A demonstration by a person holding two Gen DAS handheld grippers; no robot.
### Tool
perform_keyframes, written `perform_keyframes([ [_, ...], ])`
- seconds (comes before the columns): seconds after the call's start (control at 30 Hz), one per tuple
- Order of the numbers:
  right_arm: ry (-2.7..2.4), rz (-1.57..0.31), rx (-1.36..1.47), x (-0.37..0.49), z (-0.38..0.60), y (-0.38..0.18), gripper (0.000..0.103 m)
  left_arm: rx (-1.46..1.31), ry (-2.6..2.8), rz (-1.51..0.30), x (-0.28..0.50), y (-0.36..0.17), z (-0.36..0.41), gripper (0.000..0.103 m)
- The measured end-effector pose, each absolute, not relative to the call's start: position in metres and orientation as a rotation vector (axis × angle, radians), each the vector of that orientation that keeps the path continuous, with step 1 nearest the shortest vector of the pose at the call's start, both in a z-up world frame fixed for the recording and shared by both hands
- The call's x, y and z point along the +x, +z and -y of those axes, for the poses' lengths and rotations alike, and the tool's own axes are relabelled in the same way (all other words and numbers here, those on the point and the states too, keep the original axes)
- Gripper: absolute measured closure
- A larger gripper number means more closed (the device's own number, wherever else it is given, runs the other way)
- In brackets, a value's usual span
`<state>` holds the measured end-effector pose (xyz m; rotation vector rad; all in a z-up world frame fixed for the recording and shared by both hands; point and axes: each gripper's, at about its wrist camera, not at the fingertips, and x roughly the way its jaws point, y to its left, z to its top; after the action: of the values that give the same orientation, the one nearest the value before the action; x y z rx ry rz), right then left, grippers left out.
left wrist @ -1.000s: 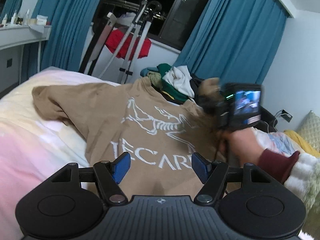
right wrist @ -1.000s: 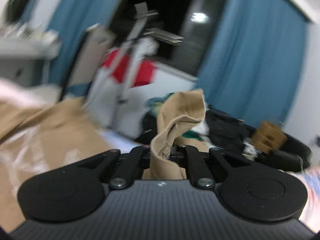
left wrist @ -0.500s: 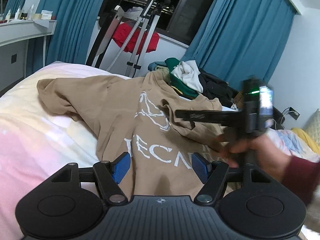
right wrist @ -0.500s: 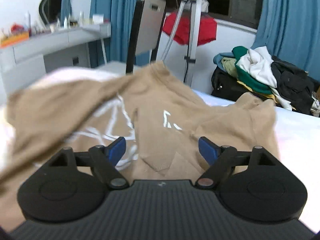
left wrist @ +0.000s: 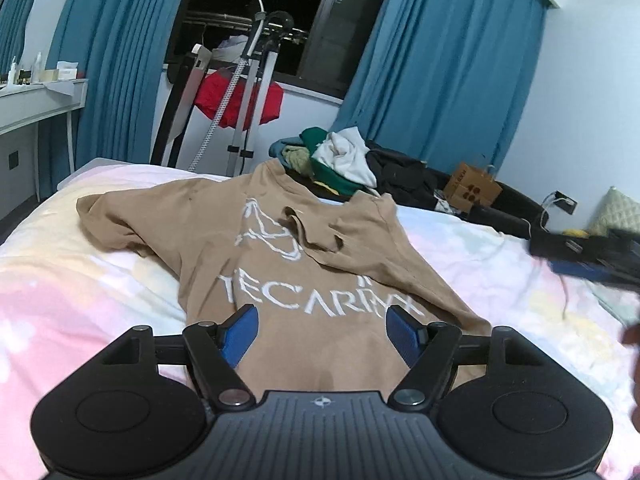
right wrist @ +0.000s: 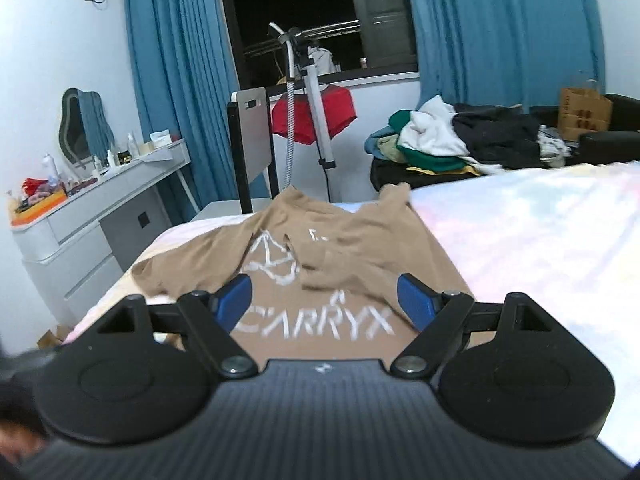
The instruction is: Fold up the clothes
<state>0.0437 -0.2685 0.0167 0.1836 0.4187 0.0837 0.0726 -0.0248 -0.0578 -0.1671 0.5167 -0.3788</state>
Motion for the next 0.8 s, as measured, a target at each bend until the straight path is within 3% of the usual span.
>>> perform_keyframes([
  [0.23, 0.019, -0.328, 0.307, -0.047, 0.299, -0.002, 0.022, -0.132, -0.412, -0.512, 0.047, -0.051, 0.040, 0.030],
  [0.43, -0.136, -0.228, 0.388, -0.070, 0.335, -0.002, 0.022, -0.150, -0.459, -0.544, 0.031, -0.051, 0.065, 0.030],
  [0.8, -0.435, -0.019, 0.685, -0.113, 0.409, -0.026, 0.020, -0.129, -0.729, -0.768, 0.016, -0.089, 0.219, 0.036],
])
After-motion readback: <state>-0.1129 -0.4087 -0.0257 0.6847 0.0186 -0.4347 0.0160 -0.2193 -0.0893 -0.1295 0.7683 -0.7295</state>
